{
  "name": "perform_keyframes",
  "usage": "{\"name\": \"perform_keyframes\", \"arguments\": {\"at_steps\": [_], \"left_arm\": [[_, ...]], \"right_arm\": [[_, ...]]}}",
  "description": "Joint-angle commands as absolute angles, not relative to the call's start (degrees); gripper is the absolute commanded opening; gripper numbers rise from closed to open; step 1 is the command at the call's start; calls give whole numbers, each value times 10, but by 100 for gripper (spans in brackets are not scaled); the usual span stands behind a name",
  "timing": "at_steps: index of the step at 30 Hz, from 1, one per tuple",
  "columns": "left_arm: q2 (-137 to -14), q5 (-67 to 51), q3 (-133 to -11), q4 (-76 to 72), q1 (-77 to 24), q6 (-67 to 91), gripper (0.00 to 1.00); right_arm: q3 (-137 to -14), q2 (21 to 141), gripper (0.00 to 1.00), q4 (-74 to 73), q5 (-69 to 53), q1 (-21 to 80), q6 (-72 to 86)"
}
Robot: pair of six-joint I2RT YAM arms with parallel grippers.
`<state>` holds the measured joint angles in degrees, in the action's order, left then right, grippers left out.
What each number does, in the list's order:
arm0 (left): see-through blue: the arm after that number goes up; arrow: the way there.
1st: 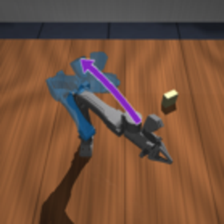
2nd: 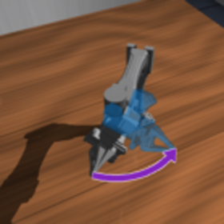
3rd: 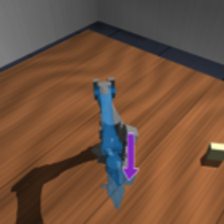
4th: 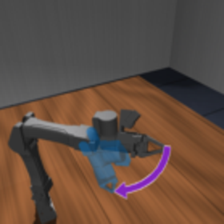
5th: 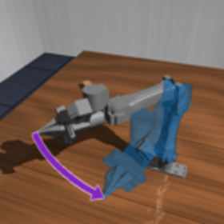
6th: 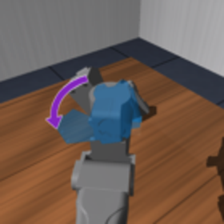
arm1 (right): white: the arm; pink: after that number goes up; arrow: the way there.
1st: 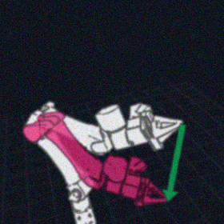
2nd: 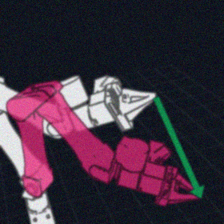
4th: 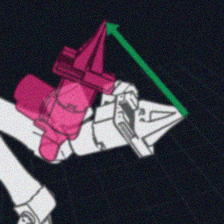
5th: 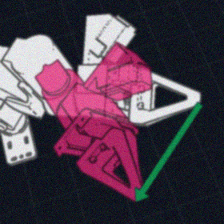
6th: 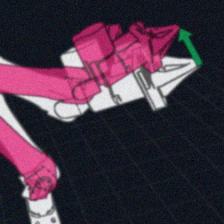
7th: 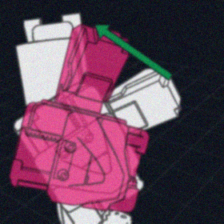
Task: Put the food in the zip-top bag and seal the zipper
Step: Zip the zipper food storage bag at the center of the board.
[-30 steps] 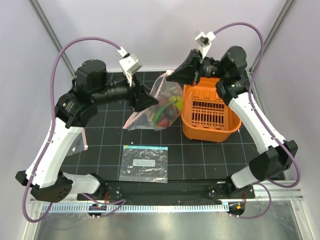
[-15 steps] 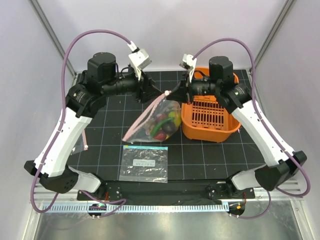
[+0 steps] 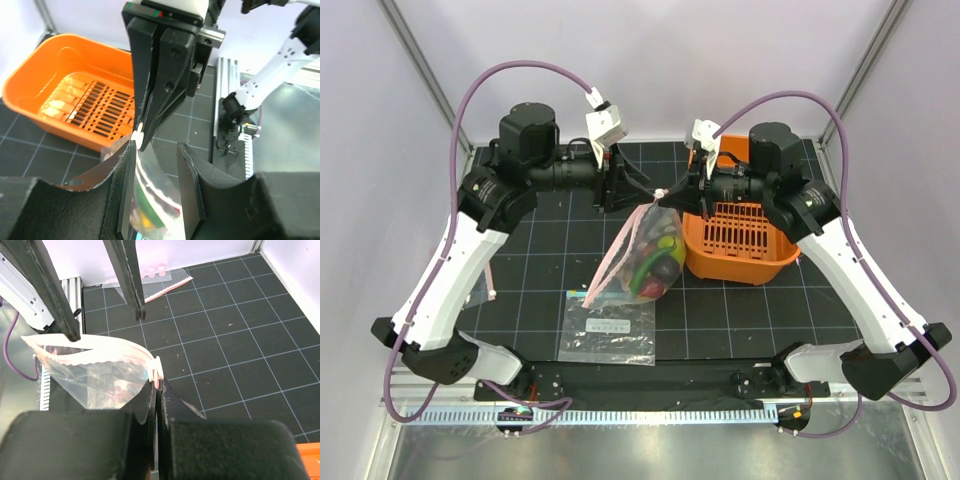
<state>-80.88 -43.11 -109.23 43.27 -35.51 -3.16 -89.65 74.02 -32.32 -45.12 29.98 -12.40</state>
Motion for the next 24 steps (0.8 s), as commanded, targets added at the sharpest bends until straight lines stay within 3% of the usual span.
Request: {"name": "perform_keyframes", "arguments": {"at_steps": [1,18,24], "left_arm": [[-814,-477,-1090,391,-356,-10,41],[-825,-464,-1069,384,-357,-15,43],[-824,-454,-1057,388,-357,-19,33]], "right_arm": [[-903,726,1,-306,-446,308,-144],[-917,729,1,-280,-454,323,-133],[-918,734,1,-265,-461,323,-126]]}}
